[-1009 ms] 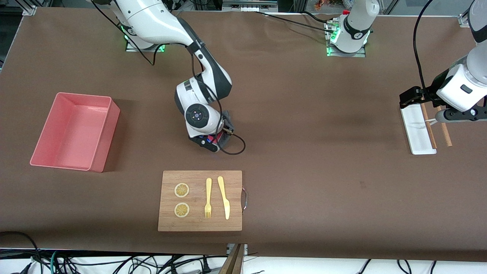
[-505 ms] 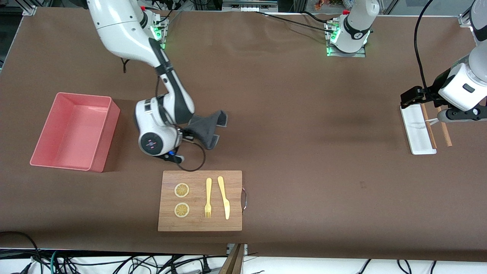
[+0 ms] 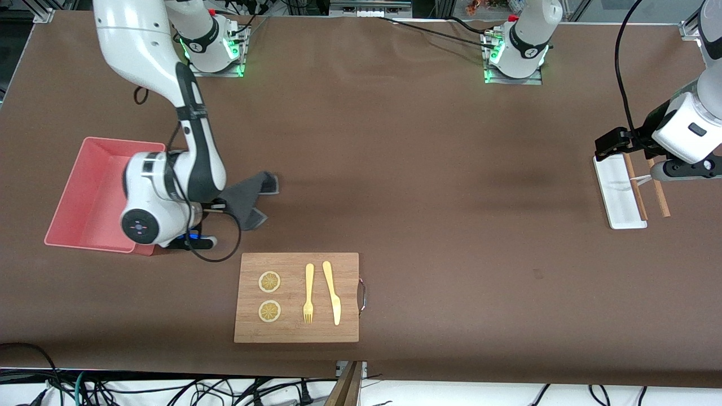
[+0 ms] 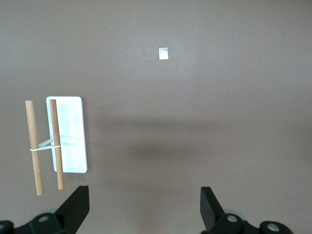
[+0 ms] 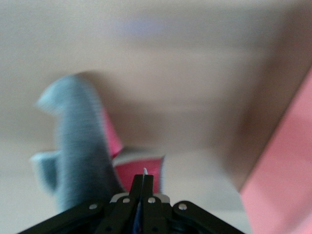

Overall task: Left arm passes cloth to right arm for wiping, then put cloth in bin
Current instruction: 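Carry the cloth over the pink bin with the right gripper, then lower the cloth into the pink bin and open the right gripper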

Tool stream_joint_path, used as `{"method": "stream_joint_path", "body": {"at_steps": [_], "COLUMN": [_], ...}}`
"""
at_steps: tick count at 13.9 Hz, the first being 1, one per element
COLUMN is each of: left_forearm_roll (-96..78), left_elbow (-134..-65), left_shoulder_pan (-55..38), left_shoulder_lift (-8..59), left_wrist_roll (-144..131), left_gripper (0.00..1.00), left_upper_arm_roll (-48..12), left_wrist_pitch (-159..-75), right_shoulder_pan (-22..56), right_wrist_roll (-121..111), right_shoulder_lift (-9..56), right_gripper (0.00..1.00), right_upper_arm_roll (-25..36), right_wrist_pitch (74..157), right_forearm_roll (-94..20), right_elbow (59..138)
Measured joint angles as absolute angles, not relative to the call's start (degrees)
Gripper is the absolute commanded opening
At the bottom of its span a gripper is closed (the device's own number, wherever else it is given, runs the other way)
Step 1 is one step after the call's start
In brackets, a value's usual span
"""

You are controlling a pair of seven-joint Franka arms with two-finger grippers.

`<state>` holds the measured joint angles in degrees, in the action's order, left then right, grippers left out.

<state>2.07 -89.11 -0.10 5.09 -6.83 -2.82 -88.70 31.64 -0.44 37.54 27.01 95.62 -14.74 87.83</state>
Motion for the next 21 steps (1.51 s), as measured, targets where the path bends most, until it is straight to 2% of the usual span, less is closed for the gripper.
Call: {"method": "stream_joint_path", "body": {"at_steps": [5,9,13,17,21], "left_forearm_roll": [2.07,2.07,2.07,2.07,2.07], "left_elbow": [-88.99,-88.97,-88.96,-88.95,-88.95], "left_shoulder_pan": [-0.11,-0.11,-0.15,-0.16,-0.16], "left_shoulder_lift": [5.1,5.13,5.14,5.14,5.16], "left_wrist_roll": [-6.85,-6.9,-6.96,-7.16,-7.27], "left_gripper": [1.0,1.0,1.0,1.0,1.0], "left_upper_arm_roll": [-2.82,-2.84,-2.9,-2.93,-2.93], "left_wrist_pitch": [-88.7,-88.7,-88.7,-88.7,-88.7], "right_shoulder_pan": [32.15,32.14,30.81,24.41,19.1], "right_wrist_roll": [-0.57,-7.23,-24.39,-34.36,-39.82], "right_shoulder_lift": [30.17,28.17,28.29,29.94,34.28], "right_gripper": [0.0,0.0,0.0,0.0,0.0], "right_upper_arm_roll": [29.26,36.0,44.92,45.81,45.75], "right_wrist_pitch": [76.69,67.62,66.82,69.0,76.91], "right_forearm_roll": [-12.7,-12.33,-8.83,-5.73,-5.79], "right_elbow": [77.68,71.87,71.75,72.13,76.23]}}
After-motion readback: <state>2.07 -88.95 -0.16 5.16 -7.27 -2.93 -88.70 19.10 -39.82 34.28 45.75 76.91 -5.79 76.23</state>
